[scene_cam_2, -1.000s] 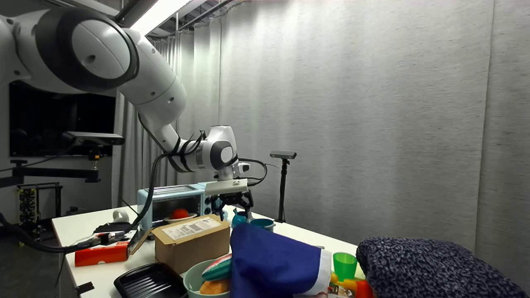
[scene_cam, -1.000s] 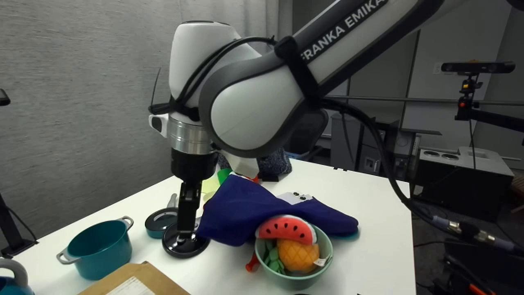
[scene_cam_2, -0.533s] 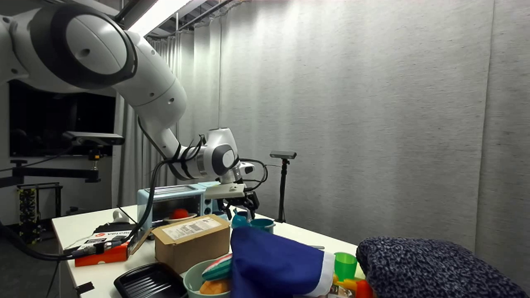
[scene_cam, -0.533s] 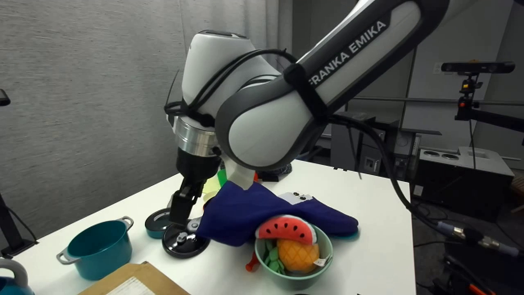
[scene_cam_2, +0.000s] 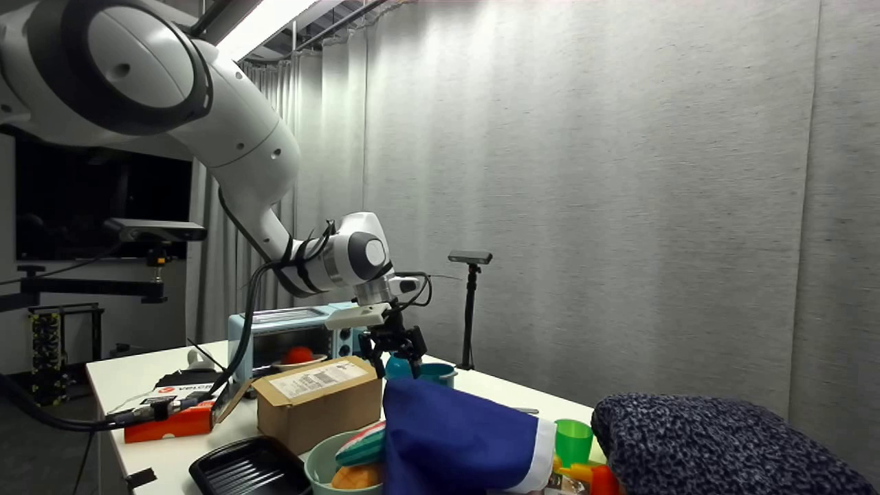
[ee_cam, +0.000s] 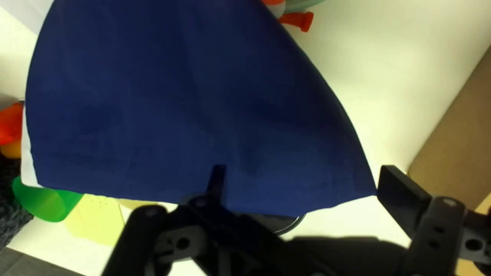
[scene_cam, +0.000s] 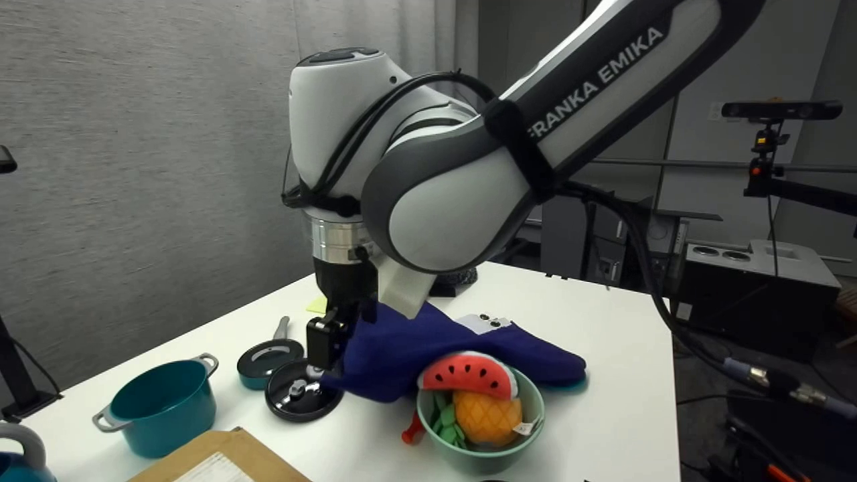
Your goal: Cover the fruits plush toy with the blue cloth
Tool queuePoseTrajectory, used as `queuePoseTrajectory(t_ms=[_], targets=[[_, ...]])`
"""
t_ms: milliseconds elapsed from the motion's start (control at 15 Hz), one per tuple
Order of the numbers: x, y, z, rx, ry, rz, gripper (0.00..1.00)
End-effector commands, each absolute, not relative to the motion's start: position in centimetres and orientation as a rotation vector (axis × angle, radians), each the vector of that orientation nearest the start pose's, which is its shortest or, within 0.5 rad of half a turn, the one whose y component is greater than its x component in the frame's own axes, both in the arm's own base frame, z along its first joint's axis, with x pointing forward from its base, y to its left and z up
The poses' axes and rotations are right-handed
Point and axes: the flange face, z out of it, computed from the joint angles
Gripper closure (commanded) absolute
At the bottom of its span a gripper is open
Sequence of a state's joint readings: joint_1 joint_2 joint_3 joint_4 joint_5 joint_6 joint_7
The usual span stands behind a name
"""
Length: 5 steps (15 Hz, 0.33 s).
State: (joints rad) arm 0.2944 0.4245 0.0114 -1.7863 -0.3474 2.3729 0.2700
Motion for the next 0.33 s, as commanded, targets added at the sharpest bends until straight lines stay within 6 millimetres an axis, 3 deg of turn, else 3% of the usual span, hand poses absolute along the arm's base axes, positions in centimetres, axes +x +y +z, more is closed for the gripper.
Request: queuePoseTrajectory(t_ms=[0,67,133,267], targets=[[63.7,15.4,38.7,-3.283,-0.328,-0.359,0.00],[63.6,14.7,39.0,-3.260,-0.285,-0.336,0.00],[64.0,18.1,35.2,-3.286,-0.332,-0.355,0.00],[64.3,15.2,38.1,-3.274,-0.278,-0.362,0.00]])
